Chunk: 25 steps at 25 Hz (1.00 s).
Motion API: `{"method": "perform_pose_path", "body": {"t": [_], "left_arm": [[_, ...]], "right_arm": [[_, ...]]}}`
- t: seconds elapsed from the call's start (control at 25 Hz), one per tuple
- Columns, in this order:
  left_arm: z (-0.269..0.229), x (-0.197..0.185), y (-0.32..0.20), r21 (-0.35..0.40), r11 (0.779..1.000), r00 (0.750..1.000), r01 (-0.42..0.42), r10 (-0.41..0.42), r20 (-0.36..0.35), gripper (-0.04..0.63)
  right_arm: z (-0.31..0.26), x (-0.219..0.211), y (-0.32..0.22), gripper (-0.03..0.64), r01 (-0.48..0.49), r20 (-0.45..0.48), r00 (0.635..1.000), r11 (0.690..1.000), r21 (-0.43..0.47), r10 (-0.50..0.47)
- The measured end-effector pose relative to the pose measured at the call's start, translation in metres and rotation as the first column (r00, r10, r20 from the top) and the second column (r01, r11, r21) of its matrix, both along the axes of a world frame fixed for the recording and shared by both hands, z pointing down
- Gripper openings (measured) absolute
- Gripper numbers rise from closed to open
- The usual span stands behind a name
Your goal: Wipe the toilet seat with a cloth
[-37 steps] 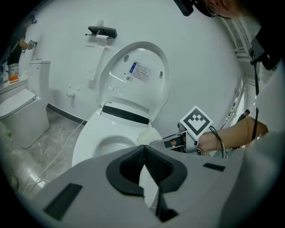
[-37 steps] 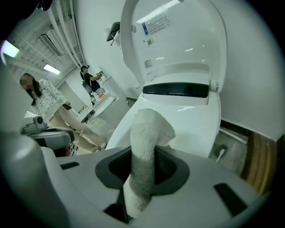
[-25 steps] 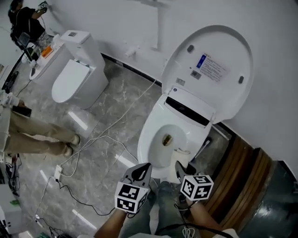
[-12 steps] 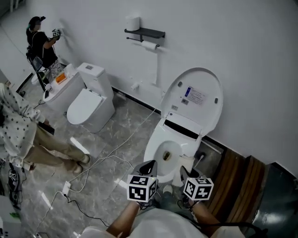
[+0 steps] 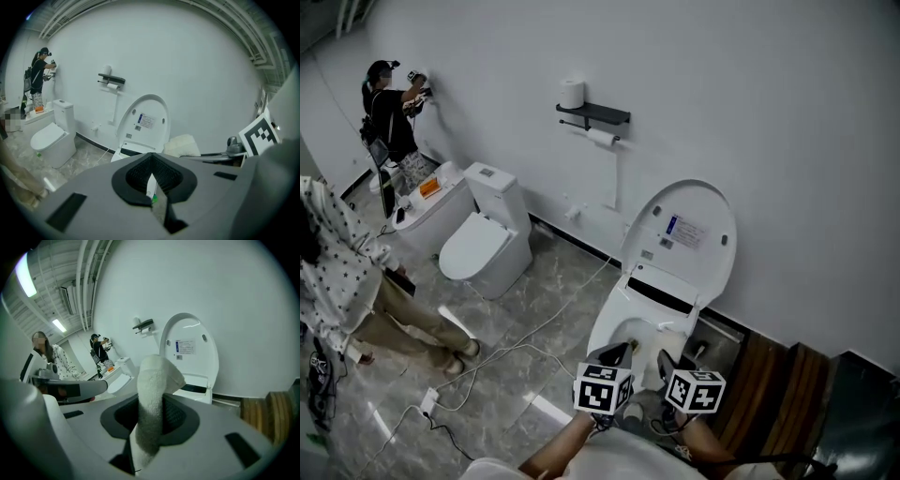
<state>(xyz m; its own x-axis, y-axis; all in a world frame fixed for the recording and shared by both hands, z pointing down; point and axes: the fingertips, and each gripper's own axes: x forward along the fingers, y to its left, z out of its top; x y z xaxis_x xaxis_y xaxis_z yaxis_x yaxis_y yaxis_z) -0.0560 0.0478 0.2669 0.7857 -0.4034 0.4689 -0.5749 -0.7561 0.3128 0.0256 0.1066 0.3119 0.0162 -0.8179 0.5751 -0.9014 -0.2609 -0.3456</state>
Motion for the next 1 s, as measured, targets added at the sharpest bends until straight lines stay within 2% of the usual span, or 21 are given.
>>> {"method": "perform_pose_path", "body": {"t": [0.2,0.36,0.6,1.0], "left_arm": [[-0.004,0.006,-0.007,0.014,1.0,1.0,0.005,-0.005,0.013,0.011],[-0.003,0.002,-0.011,-0.01,1.0,1.0,0.01,-0.01,0.011,0.011],[-0.002,-0.001,-0.018,0.037,0.999,0.998,0.003,-0.005,0.056,0.011],[-0.014,0.019,-0.027,0.05,0.999,0.999,-0.017,0.015,0.046,0.011]], "right_arm": [[-0.017,0.005,-0.007,0.1,-0.005,0.006,1.0,0.999,0.032,0.005],[-0.012,0.004,-0.012,0.1,-0.006,0.019,1.0,1.0,0.024,0.005],[-0.006,0.004,-0.018,0.1,0.008,-0.004,1.0,1.0,0.002,-0.007],[-0.02,0.019,-0.028,0.1,-0.028,0.001,1.0,0.999,0.027,0.028]]}}
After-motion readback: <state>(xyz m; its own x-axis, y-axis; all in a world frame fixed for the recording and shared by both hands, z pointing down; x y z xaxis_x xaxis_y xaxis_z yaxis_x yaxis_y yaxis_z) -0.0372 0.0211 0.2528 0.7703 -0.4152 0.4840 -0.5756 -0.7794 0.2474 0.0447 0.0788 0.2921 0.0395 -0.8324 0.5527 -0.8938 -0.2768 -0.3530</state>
